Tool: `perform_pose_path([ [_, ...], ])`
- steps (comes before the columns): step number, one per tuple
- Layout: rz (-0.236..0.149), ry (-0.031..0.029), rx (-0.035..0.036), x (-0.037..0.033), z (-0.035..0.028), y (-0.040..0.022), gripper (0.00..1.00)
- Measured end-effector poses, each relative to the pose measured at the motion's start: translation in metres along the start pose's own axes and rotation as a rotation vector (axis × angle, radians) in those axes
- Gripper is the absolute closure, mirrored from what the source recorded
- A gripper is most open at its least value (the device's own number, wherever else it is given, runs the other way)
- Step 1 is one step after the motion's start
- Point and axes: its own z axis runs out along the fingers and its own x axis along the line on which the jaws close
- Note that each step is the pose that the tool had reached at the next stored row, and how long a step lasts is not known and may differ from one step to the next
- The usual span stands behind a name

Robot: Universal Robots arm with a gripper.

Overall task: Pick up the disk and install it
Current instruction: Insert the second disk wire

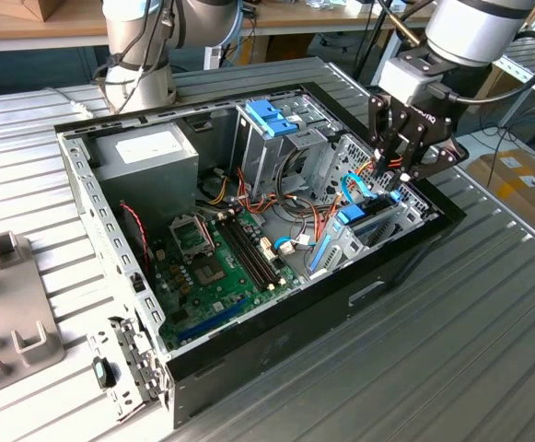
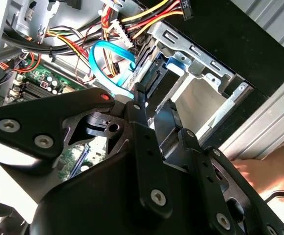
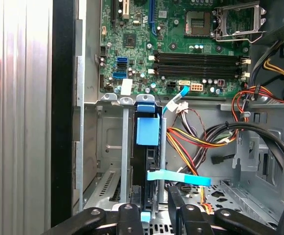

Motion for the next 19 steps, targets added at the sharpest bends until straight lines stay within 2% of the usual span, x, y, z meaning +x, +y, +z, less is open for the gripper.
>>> perform_pose_path([
  [2,0.000,0.0000,0.0000,0.0001,-0.0035,-0.0001,0.64],
  [11,0.000,0.0001,0.0000,-0.0007,-0.0038,-0.0009,0.64],
  [17,-0.007,-0.0003,0.0002,-0.0024,-0.0036,-0.0078,0.64],
  [19,-0.012,-0.0004,0.0003,-0.0027,-0.0034,-0.0126,0.64],
])
